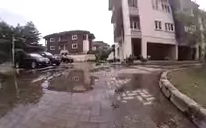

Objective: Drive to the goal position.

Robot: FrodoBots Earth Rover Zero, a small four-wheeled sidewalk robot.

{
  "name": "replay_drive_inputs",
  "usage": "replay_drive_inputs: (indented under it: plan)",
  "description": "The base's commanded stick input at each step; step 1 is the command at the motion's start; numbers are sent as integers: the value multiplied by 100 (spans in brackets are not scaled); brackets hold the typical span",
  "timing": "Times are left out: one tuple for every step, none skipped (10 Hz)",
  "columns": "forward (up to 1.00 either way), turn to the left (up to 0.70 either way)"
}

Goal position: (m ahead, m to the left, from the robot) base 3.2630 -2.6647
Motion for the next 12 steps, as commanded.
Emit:
replay_drive_inputs:
  plan:
    - [50, 0]
    - [50, 0]
    - [50, 0]
    - [50, 0]
    - [50, 0]
    - [50, 0]
    - [50, 0]
    - [50, 0]
    - [50, 0]
    - [50, 0]
    - [50, 0]
    - [50, 0]
